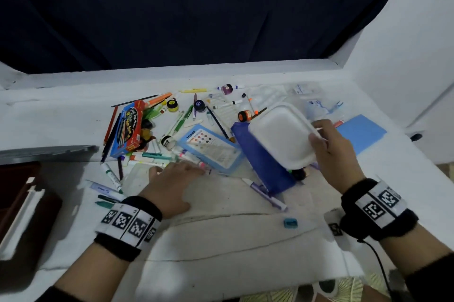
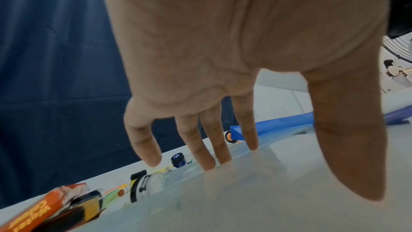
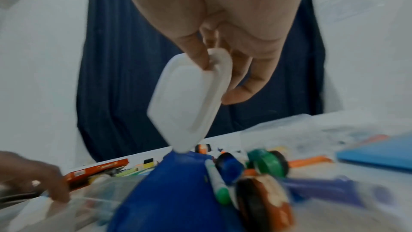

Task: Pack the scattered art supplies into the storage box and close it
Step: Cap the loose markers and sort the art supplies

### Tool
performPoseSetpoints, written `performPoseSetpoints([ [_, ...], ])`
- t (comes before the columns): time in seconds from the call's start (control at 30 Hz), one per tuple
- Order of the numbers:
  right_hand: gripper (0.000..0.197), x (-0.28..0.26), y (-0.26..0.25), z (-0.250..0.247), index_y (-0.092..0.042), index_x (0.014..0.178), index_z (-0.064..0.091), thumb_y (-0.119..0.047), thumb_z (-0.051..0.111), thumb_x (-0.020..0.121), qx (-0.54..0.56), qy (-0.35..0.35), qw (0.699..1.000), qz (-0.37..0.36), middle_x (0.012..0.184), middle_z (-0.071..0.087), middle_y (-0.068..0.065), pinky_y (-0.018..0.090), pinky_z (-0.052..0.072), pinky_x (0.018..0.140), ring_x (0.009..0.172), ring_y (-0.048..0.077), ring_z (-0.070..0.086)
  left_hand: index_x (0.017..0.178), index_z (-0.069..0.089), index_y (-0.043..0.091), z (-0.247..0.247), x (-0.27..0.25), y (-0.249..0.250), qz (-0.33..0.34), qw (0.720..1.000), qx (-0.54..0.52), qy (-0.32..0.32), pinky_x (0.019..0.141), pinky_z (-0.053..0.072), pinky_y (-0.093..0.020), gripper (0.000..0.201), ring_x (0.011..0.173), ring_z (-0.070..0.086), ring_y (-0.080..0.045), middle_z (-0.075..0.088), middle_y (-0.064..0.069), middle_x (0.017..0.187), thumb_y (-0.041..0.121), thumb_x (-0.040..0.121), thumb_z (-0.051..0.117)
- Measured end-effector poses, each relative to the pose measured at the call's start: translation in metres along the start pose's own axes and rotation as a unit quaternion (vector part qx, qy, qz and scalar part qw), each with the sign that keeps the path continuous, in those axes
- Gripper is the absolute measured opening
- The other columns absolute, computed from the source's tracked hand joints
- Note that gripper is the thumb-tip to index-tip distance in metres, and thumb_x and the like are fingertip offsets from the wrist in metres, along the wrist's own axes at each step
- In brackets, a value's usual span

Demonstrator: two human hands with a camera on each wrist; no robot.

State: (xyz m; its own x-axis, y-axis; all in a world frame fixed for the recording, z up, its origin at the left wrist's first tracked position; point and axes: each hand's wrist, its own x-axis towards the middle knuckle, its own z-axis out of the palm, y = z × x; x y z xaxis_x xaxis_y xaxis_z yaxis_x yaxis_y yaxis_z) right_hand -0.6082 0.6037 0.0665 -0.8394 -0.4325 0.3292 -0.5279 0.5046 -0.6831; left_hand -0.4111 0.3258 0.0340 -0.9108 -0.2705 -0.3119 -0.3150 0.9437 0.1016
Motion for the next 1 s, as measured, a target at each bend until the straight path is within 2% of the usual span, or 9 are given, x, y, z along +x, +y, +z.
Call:
performPoseSetpoints([
  [0.03, 0.014, 0.0, 0.011, -0.004, -0.007, 0.113, 0.052, -0.009, 0.047, 0.1, 0.01, 0.032, 0.999, 0.018, 0.083, 0.059, 0.007, 0.03, 0.029, 0.057, 0.068, 0.027, 0.05, 0.148, 0.025, 0.048, -0.001, -0.001, 0.007, -0.008, 1.0, 0.007, -0.005, 0.104, 0.022, -0.046, 0.08, 0.14, 0.026, -0.016, 0.029, 0.013, 0.153, 0.04, 0.081, 0.068],
  [0.13, 0.016, 0.003, 0.038, -0.017, -0.004, 0.116, 0.05, -0.007, 0.044, 0.101, -0.002, 0.099, 0.994, 0.034, 0.094, 0.058, 0.005, 0.029, 0.028, 0.061, 0.073, 0.027, 0.051, 0.149, 0.022, 0.048, -0.001, -0.003, 0.028, -0.012, 1.0, 0.019, -0.013, 0.109, 0.018, -0.048, 0.078, 0.144, 0.021, -0.016, 0.026, 0.011, 0.155, 0.042, 0.084, 0.066],
  [0.27, 0.017, 0.001, 0.065, -0.037, -0.007, 0.11, 0.05, -0.001, 0.044, 0.095, -0.112, 0.108, 0.987, 0.026, 0.08, 0.054, 0.007, 0.033, 0.03, 0.061, 0.065, 0.027, 0.044, 0.149, 0.02, 0.049, 0.002, 0.002, 0.047, -0.001, 0.999, 0.036, -0.016, 0.108, 0.018, -0.046, 0.08, 0.144, 0.019, -0.015, 0.022, 0.012, 0.157, 0.041, 0.084, 0.066],
  [0.37, 0.025, -0.008, 0.076, -0.04, -0.012, 0.103, 0.05, 0.003, 0.051, 0.083, -0.238, 0.047, 0.97, 0.022, 0.075, 0.056, 0.009, 0.036, 0.032, 0.063, 0.067, 0.035, 0.053, 0.149, 0.017, 0.05, 0.004, 0.006, 0.054, 0.009, 0.999, 0.043, -0.016, 0.105, 0.017, -0.043, 0.081, 0.145, 0.018, -0.012, 0.022, 0.015, 0.156, 0.036, 0.086, 0.065],
  [0.47, 0.025, -0.021, 0.076, -0.034, -0.019, 0.106, 0.051, -0.011, 0.059, 0.083, -0.282, -0.069, 0.956, 0.025, 0.095, 0.064, 0.003, 0.038, 0.038, 0.07, 0.085, 0.033, 0.06, 0.15, 0.017, 0.049, 0.004, 0.007, 0.055, 0.018, 0.999, 0.038, -0.017, 0.104, 0.016, -0.041, 0.081, 0.144, 0.019, -0.01, 0.022, 0.016, 0.155, 0.032, 0.086, 0.064],
  [0.57, 0.035, -0.025, 0.069, -0.025, -0.023, 0.114, 0.055, -0.031, 0.068, 0.082, -0.26, -0.111, 0.959, -0.004, 0.117, 0.061, 0.001, 0.04, 0.043, 0.076, 0.104, 0.03, 0.057, 0.151, 0.012, 0.049, 0.002, 0.006, 0.055, 0.026, 0.999, 0.034, -0.009, 0.106, 0.016, -0.042, 0.087, 0.143, 0.021, -0.01, 0.024, 0.015, 0.154, 0.03, 0.085, 0.065],
  [0.73, 0.03, -0.008, 0.014, 0.0, -0.024, 0.112, 0.057, -0.028, 0.065, 0.084, -0.139, -0.14, 0.976, -0.094, 0.11, 0.061, -0.003, 0.042, 0.048, 0.082, 0.101, 0.024, 0.056, 0.149, 0.017, 0.052, -0.006, -0.001, 0.049, 0.061, 0.997, 0.025, 0.032, 0.095, 0.017, -0.035, 0.088, 0.138, 0.028, -0.008, 0.03, 0.018, 0.146, 0.032, 0.081, 0.068],
  [0.83, 0.025, 0.005, -0.018, 0.032, -0.022, 0.111, 0.057, -0.026, 0.06, 0.087, -0.124, -0.211, 0.953, -0.178, 0.108, 0.061, 0.0, 0.042, 0.047, 0.084, 0.098, 0.025, 0.057, 0.148, 0.024, 0.051, -0.019, -0.013, 0.043, 0.088, 0.994, -0.005, 0.071, 0.094, 0.017, -0.034, 0.085, 0.136, 0.029, -0.006, 0.032, 0.02, 0.143, 0.035, 0.079, 0.07],
  [1.0, 0.042, 0.02, -0.047, 0.096, -0.022, 0.132, 0.052, -0.026, 0.054, 0.091, -0.175, -0.321, 0.902, -0.229, 0.135, 0.054, -0.001, 0.04, 0.043, 0.101, 0.123, 0.023, 0.052, 0.15, 0.032, 0.043, -0.045, -0.042, 0.015, 0.12, 0.979, -0.092, 0.138, 0.106, 0.035, -0.029, 0.082, 0.131, 0.032, -0.002, 0.034, 0.019, 0.138, 0.039, 0.08, 0.075],
])
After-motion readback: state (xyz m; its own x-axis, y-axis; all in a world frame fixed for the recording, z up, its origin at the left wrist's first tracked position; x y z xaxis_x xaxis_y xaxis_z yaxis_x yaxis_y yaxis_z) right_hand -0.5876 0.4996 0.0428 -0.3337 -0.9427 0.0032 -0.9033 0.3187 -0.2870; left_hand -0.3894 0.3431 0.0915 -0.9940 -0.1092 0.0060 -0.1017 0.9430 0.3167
